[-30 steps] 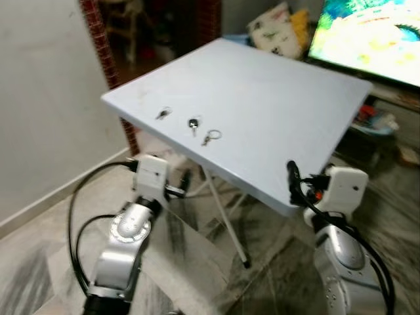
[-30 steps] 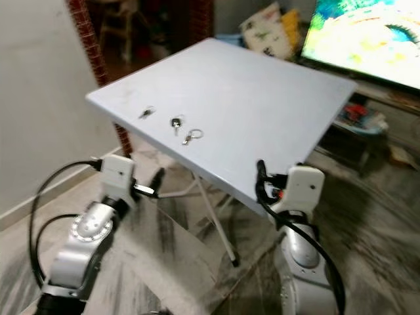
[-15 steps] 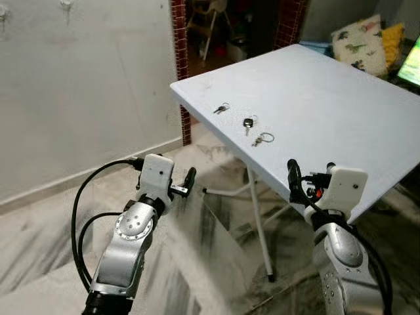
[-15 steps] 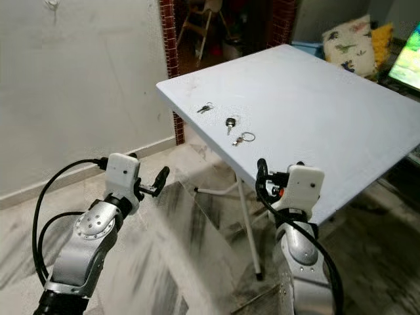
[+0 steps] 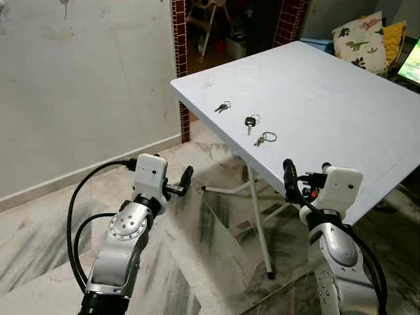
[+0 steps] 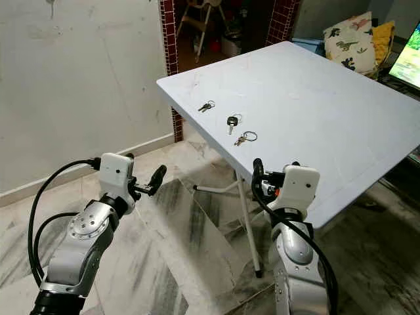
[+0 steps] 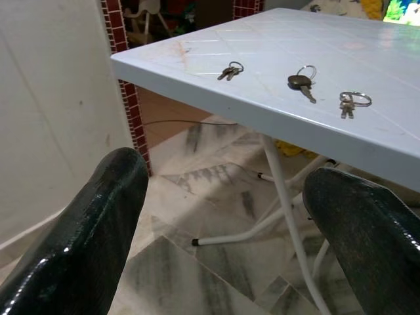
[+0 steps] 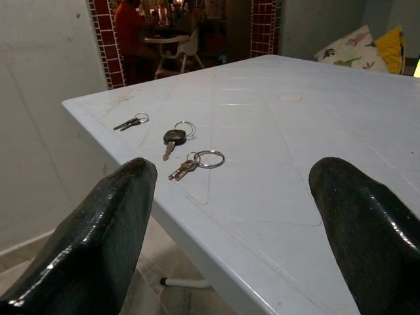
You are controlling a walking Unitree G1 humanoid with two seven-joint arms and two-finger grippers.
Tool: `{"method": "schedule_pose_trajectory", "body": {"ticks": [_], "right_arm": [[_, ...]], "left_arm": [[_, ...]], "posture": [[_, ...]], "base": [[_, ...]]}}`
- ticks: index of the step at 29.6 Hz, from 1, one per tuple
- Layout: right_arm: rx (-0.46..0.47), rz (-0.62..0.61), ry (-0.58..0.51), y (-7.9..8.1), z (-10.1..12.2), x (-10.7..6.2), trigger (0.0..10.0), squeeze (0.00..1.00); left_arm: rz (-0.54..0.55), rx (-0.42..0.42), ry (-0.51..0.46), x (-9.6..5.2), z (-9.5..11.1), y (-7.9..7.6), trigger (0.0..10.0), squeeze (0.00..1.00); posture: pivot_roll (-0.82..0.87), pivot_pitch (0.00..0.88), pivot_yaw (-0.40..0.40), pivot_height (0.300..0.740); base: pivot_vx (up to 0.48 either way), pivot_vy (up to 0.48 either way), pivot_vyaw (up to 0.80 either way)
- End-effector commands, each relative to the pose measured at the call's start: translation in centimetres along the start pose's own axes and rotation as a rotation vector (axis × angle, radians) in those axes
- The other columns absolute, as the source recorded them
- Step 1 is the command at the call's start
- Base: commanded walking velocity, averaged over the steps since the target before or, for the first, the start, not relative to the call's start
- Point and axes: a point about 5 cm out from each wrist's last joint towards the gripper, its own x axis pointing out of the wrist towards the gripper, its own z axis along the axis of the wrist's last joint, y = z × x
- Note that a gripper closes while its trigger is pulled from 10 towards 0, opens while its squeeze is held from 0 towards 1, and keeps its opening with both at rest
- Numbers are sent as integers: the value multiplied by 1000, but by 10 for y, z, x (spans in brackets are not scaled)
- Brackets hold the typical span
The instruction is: Hang keys on a hook
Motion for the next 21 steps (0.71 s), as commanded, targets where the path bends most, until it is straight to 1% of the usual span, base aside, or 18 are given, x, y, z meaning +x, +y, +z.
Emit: {"method": "schedule_pose_trajectory", "body": {"ticks": [1,5,11,16,21], "right_arm": [[-5,-2,4,0,-2,0,10000,0],[-18,15,10,3,-3,0,10000,0],[-29,37,19,6,-5,-1,10000,0],[-59,64,-4,9,0,0,10000,0],[-59,67,-2,9,-1,1,10000,0]], "left_arm": [[-1,-8,-5,-1,1,2,10000,0],[-7,-23,-2,-3,0,0,10000,0],[-16,-37,3,-4,-2,-2,10000,0],[-21,-38,3,-3,-1,-3,10000,0],[-24,-39,1,-3,-2,-4,10000,0]], "posture": [[58,26,-52,740],[58,25,-56,740],[57,25,-60,740],[57,22,-61,740],[58,14,-63,740]], "base": [[0,0,0],[0,0,0],[291,0,0],[309,0,0],[311,0,0]]}}
